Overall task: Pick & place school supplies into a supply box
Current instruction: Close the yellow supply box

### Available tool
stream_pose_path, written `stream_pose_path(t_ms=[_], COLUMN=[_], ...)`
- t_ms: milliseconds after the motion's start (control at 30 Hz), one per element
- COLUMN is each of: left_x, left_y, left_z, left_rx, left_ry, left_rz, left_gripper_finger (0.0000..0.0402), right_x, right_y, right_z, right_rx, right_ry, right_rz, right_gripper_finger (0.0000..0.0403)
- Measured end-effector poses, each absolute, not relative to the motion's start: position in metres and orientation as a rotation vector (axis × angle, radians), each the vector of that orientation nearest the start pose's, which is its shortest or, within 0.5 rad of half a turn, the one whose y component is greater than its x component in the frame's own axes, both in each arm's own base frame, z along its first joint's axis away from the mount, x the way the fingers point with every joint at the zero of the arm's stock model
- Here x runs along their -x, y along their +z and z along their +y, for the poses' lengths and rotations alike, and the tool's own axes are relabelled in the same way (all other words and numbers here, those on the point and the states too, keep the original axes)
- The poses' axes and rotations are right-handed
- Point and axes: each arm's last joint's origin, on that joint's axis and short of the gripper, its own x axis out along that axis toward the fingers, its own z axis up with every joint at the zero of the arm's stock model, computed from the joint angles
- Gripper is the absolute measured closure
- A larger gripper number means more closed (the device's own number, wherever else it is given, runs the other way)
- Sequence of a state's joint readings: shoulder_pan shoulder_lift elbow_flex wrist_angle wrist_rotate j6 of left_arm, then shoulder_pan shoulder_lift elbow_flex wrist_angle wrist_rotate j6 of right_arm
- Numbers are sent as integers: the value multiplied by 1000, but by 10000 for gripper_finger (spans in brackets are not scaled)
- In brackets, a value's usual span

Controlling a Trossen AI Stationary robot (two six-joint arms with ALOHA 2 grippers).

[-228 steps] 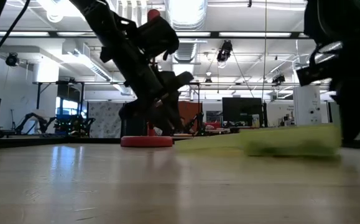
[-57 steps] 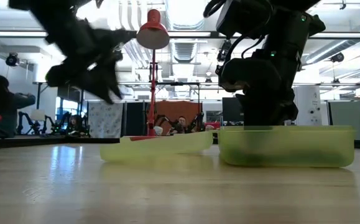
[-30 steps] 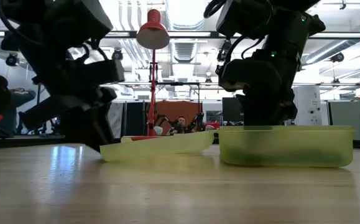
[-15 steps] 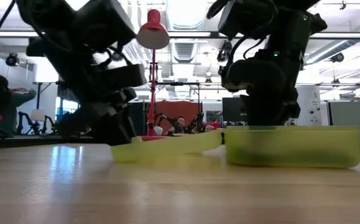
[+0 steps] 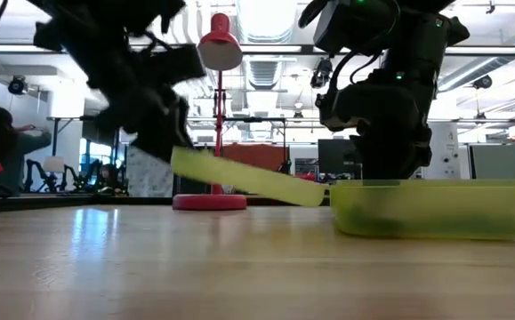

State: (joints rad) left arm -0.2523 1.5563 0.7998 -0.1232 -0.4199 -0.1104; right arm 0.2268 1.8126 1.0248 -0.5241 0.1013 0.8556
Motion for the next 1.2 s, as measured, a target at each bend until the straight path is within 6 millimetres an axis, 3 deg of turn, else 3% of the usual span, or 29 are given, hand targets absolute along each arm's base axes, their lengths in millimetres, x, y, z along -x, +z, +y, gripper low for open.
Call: stream_pose_path(t_ms=[167, 500, 833, 1067, 1200], left_x=[-287, -302, -307, -309, -309], left_y=[186, 204, 212, 216, 216], left_z=[-62, -66, -66, -65, -63], left_rx=[-135, 14, 60, 76, 80], left_ry=[218, 209, 165, 158, 157], left_rz=[740, 510, 422, 383, 384], left_gripper_finger=[293, 293, 293, 293, 293], right_x=[-316, -317, -323, -333, -332], right_y=[135, 135, 137, 148, 164], right_z=[70, 70, 71, 73, 74], right_rx=[-513, -513, -478, -391, -347], right_ry=[-444, -444, -370, -300, -344], right_rz=[1236, 1226, 1170, 1162, 1233], right_gripper_finger=[344, 344, 344, 344, 344])
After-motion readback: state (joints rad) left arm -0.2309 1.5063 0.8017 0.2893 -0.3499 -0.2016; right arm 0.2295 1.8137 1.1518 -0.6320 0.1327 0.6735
